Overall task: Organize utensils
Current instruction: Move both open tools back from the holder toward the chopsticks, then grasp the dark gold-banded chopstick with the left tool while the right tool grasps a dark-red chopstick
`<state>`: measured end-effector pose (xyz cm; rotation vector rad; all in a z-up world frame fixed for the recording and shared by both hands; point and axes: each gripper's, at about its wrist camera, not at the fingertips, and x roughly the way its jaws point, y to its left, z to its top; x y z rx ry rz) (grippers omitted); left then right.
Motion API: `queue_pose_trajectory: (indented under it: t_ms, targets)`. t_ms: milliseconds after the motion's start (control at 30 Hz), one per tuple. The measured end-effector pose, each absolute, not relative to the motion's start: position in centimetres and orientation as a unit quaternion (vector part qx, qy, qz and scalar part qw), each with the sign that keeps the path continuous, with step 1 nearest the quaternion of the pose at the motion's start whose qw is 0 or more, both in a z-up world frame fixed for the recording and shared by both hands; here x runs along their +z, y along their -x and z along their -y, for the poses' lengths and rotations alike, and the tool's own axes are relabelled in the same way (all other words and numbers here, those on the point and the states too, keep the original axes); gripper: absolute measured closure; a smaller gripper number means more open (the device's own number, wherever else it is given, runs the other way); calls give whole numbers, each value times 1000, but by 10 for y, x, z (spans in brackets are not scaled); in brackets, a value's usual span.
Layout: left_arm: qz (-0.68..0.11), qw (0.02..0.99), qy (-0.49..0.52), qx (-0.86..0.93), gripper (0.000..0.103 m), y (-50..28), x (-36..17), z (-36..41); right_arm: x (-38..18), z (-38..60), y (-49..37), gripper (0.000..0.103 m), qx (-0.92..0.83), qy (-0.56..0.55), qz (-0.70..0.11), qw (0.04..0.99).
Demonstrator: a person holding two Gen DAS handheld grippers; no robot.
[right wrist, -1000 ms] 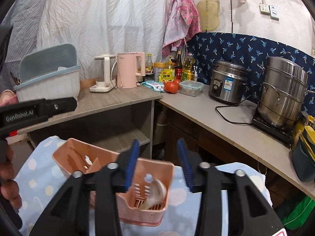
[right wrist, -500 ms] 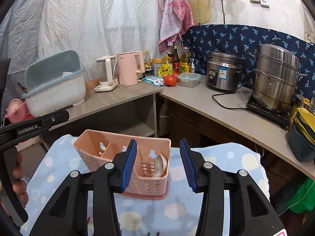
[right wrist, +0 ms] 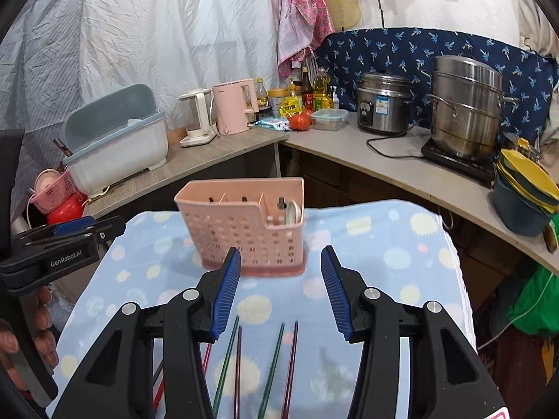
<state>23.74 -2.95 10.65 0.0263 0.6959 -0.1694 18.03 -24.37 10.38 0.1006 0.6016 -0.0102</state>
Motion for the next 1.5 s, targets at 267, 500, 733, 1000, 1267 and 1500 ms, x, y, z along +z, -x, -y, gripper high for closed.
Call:
queue_pose_trajectory:
  t_ms: [267, 500, 733, 1000, 1267, 1500]
  targets:
    - [-372, 925, -5, -80, 46, -186, 79, 16, 78, 240, -125, 56, -12, -58, -331, 942]
    - [-402, 913, 6, -67, 46, -159, 47, 1, 47, 240, -96, 56, -20, -67, -364, 929]
    - [-421, 905, 12, -61, 46, -141, 15, -10, 20, 240, -80, 56, -32, -71, -389, 918]
    - [-448, 891, 6, -74, 46, -131, -21, -8, -11, 247, -78, 56, -41, -104, -420, 901]
    - [-468, 880, 7, -75, 46, -108, -43, -21, -34, 240, -67, 56, -36, -99, -449, 887]
    - [-472, 878, 9, -81, 47, -87, -50, -29, -45, 220, -65, 63, -25, -81, -459, 884]
